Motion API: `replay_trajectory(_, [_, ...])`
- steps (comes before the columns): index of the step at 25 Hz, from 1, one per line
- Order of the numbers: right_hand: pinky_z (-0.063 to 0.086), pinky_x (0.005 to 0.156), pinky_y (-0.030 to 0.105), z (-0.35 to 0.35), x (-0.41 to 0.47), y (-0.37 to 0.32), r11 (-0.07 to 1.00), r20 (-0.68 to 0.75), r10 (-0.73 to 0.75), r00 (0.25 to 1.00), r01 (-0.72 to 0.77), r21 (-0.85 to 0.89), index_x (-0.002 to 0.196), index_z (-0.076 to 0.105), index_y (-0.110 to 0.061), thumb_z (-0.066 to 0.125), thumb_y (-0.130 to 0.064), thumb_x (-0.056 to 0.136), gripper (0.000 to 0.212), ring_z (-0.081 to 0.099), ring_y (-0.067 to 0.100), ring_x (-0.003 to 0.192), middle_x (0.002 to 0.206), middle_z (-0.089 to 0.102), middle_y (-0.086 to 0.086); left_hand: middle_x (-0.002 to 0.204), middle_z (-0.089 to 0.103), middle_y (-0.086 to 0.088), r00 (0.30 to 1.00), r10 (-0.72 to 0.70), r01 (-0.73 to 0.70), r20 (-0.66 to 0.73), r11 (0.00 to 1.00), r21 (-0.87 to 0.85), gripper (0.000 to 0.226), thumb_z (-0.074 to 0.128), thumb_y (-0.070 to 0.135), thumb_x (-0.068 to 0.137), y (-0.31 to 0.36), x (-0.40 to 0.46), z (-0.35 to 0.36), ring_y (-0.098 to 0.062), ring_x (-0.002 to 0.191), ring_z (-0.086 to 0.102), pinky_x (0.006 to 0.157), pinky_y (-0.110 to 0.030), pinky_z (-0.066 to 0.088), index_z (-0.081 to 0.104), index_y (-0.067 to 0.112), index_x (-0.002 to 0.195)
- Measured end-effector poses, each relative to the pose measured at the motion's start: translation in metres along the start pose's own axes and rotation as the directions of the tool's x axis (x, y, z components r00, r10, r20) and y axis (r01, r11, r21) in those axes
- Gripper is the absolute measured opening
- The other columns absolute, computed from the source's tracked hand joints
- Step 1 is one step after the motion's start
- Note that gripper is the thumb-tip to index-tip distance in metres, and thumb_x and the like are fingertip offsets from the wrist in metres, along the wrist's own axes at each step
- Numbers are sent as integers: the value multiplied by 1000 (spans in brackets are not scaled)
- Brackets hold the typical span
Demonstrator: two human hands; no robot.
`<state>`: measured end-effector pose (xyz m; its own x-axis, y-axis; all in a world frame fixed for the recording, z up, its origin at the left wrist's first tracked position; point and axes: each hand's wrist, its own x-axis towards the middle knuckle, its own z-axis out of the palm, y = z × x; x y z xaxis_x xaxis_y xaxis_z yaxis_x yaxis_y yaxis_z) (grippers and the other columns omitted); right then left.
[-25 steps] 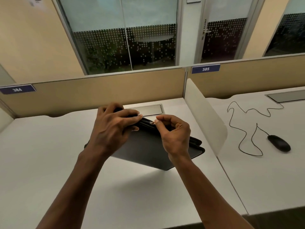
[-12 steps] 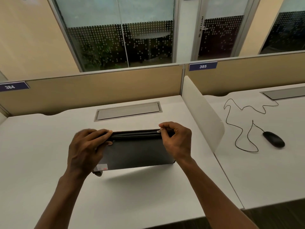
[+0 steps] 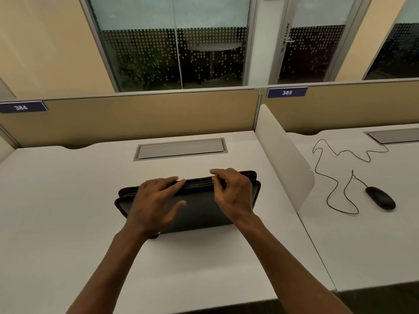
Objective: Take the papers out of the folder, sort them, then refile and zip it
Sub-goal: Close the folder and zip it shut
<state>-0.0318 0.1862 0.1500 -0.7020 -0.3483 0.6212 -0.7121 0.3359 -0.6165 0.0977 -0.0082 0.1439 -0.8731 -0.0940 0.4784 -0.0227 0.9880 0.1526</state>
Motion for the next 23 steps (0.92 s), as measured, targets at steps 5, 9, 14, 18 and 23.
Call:
replay_trajectory(5, [60,83,41,-7,5,-1,995,55,46,997,-41,-87,97,78,-12,74,-22,90,13,70,19,79,88,77,6,131,65,-6,998,65,-65,-3,998,-5,40,57,35,92,52,37,39,-28,112,63,91,-43,50,66,21,128])
replay_trajectory(9, [57,87,45,-21,12,7,960,77,131,988,-108,-257,87,70,-16,76,-29,87,14,65,21,92,96,71,5,126,68,-3,993,74,-76,-88,997,-16,34,54,33,95,52,36,47,-24,106,66,84,-37,50,71,19,121])
replay_trajectory(14, [32,117,56,-53,18,26,858,146,202,968,-102,-504,107,63,-14,65,-28,95,18,43,37,141,143,56,12,128,68,-4,988,107,-109,-114,994,-12,34,53,31,96,51,34,50,-24,108,65,85,-37,50,71,16,122])
replay_trajectory(18, [58,75,41,-74,25,33,853,290,291,912,-110,-511,106,48,-17,50,-35,103,18,64,24,76,92,69,7,127,68,-5,981,136,-138,-136,990,-2,33,54,29,96,51,32,51,-26,106,66,83,-39,52,71,15,121])
replay_trajectory(23, [45,58,26,-86,21,54,892,182,426,886,-379,-246,87,54,-16,60,-31,99,20,60,16,69,77,66,1,126,68,-4,974,149,-150,-169,989,7,31,59,27,95,51,31,53,-26,103,66,82,-37,52,71,16,121])
